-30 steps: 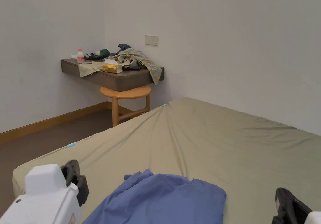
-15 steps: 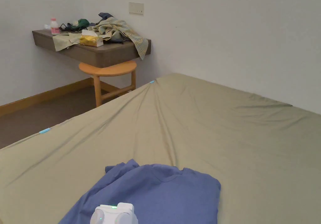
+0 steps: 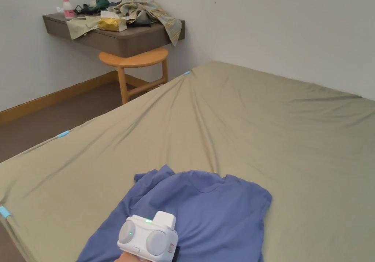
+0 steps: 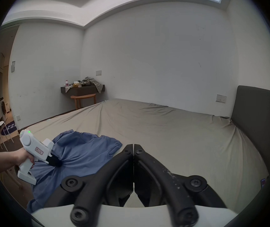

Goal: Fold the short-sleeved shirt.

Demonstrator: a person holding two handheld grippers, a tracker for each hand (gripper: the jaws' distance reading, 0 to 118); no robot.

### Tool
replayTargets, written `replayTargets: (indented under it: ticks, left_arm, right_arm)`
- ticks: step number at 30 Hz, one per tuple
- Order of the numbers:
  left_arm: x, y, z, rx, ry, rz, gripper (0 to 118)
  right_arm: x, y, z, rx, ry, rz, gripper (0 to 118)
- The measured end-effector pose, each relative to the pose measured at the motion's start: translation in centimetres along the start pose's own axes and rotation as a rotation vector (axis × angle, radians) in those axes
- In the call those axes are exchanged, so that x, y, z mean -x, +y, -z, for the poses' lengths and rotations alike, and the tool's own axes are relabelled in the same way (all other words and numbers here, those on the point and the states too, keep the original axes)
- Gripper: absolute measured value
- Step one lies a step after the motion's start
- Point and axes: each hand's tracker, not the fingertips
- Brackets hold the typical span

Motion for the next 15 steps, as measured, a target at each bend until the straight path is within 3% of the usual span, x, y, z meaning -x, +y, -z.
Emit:
replayTargets:
  ticks: [4, 7, 9, 10, 14, 15]
  left_arm:
    - [-0.3, 0.4, -3.8, -0.093, -0.019, -0.052, 0]
    - [-1.3, 1.0, -8.1, -0.187, -0.035, -0.075, 0]
    - [-1.5, 1.9, -10.7, -0.240, -0.345, -0.198, 0]
    - [-3.2, 2.3, -12.1, -0.266, -0.387, -0.231, 0]
    - [-13.8, 3.3, -17.4, -0.388, -0.371, 0.100, 0]
    - [-16.8, 3.1, -18.7, -0.429, -0.427, 0.169, 0]
  right_arm:
    - [-2.0, 0.5, -2.7, -0.030, -0.058, -0.006, 1]
    - [-4.0, 1.0, -5.1, -0.070, -0.120, 0.038, 1]
    - [-5.2, 1.2, -6.9, -0.105, -0.153, 0.072, 1]
    - [-5.8, 1.4, -7.9, -0.120, -0.173, 0.082, 1]
    - [-8.3, 1.8, -12.7, -0.185, -0.245, 0.109, 1]
    - [-9.1, 1.8, -14.3, -0.208, -0.263, 0.116, 1]
